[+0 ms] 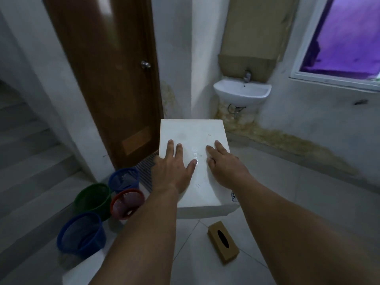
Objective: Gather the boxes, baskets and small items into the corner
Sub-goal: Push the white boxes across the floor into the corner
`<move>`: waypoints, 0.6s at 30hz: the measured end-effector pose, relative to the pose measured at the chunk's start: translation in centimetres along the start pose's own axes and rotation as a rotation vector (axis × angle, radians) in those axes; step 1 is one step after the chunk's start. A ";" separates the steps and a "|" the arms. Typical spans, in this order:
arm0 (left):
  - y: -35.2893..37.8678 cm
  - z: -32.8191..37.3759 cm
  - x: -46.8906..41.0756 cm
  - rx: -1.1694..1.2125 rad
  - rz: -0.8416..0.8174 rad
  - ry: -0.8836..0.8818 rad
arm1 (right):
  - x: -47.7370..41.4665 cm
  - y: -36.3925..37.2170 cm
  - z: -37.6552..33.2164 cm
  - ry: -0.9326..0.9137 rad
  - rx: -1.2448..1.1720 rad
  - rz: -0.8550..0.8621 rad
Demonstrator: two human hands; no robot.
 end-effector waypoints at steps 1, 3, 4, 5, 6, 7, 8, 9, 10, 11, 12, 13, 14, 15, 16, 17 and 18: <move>0.7 1.7 -0.7 -0.004 -0.005 0.021 | -0.2 -0.5 1.6 0.018 0.004 0.003; 2.3 5.5 -2.2 -0.001 -0.019 0.054 | -0.5 -1.5 5.4 0.057 0.012 0.010; 3.3 7.5 -3.0 0.000 -0.027 0.068 | -0.8 -1.9 7.5 0.081 0.014 0.011; 4.3 9.6 -3.9 0.000 -0.035 0.080 | -1.1 -2.2 9.7 0.106 0.013 0.009; 5.4 11.8 -4.7 0.004 -0.044 0.092 | -1.5 -2.5 12.1 0.127 0.012 0.008; 6.7 14.1 -5.6 0.010 -0.053 0.104 | -1.8 -2.7 14.6 0.147 0.013 0.006; 7.8 16.4 -6.5 0.017 -0.065 0.115 | -2.2 -3.0 17.1 0.167 0.016 0.000; 9.0 18.8 -7.5 0.017 -0.081 0.127 | -2.5 -3.3 19.7 0.190 0.016 -0.009; 9.9 21.2 -8.3 0.015 -0.100 0.143 | -2.8 -3.8 22.3 0.216 0.011 -0.021; 11.0 23.7 -9.0 0.015 -0.124 0.156 | -3.0 -4.2 24.8 0.239 0.005 -0.033; 11.9 26.0 -9.7 0.024 -0.141 0.166 | -3.3 -4.7 27.2 0.256 0.001 -0.037; 12.8 28.2 -10.4 0.032 -0.149 0.176 | -3.7 -5.2 29.6 0.270 0.003 -0.038; 13.5 30.4 -11.3 0.032 -0.154 0.190 | -4.2 -5.7 31.8 0.289 0.004 -0.041; 14.1 32.5 -12.1 0.034 -0.162 0.203 | -4.6 -6.1 34.0 0.315 -0.001 -0.042; 14.6 34.5 -12.7 0.025 -0.177 0.216 | -4.9 -6.6 35.8 0.343 -0.012 -0.044; 15.4 36.4 -13.3 0.014 -0.194 0.231 | -5.0 -6.8 37.5 0.368 -0.023 -0.045; 16.2 38.2 -14.0 0.013 -0.203 0.248 | -5.2 -7.0 39.1 0.379 -0.017 -0.037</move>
Point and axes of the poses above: each hand's wrist, its own x-axis away from the middle knuckle, its own y-axis out of the palm, z = x × y, the point moved 6 cm from there along -x, towards the middle knuckle, and after that the axes turned 14 degrees about -y, right-handed, at the moved point
